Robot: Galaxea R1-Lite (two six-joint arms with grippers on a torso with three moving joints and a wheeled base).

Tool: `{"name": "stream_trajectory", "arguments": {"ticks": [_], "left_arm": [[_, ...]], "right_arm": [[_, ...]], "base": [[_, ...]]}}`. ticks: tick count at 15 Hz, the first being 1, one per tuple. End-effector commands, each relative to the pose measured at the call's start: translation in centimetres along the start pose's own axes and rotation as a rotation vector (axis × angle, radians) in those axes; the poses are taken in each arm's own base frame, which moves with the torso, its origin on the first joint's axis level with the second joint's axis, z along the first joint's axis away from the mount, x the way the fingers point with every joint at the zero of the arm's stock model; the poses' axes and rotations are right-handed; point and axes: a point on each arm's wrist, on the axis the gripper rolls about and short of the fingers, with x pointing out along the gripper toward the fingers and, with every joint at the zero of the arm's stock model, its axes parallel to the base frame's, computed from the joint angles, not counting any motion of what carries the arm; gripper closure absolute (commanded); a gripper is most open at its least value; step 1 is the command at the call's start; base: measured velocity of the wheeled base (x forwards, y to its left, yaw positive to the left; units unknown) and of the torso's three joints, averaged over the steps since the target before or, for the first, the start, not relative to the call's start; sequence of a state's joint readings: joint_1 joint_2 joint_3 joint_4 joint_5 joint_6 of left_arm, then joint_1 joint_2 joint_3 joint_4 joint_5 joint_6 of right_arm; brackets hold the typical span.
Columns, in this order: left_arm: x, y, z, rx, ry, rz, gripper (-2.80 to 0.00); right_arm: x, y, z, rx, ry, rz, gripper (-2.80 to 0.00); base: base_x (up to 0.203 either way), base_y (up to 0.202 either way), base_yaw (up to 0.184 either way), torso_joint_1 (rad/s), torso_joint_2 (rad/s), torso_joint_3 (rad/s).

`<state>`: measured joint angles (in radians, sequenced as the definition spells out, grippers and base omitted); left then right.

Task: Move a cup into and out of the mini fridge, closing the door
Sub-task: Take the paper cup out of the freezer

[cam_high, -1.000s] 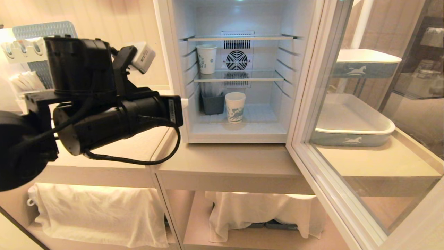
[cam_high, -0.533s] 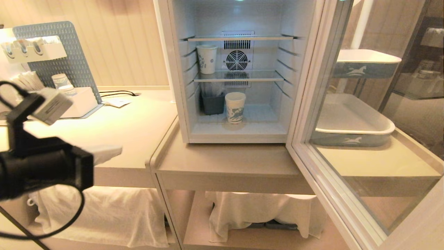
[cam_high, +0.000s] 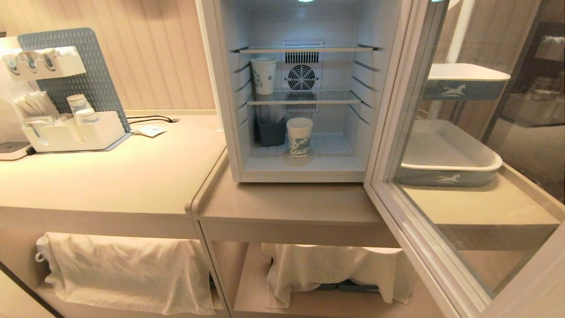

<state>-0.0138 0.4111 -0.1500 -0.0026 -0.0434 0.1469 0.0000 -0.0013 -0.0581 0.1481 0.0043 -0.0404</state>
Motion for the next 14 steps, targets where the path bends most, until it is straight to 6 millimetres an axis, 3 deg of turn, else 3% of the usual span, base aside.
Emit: {"name": "stream_trajectory", "arguments": {"ticks": [1, 5, 14], "left_arm": [[-1.1, -0.5, -3.7, 0.038, -0.125, 0.054, 0.00], [-2.4, -0.8, -4.8, 0.064, -0.297, 0.070, 0.00], [-2.3, -0.8, -4.9, 0.076, -0.286, 0.076, 0.00]], "right_arm": [[0.0, 0.0, 0.0, -0.001, 0.000, 0.000, 0.00], [0.0, 0.0, 0.0, -0.001, 0.000, 0.000, 0.00], [0.0, 0.0, 0.0, -0.001, 0.000, 0.000, 0.00]], "base": [[0.000, 0.000, 0.000, 0.000, 0.00, 0.000], [0.000, 0.000, 0.000, 0.000, 0.00, 0.000], [0.000, 0.000, 0.000, 0.000, 0.00, 0.000]]}}
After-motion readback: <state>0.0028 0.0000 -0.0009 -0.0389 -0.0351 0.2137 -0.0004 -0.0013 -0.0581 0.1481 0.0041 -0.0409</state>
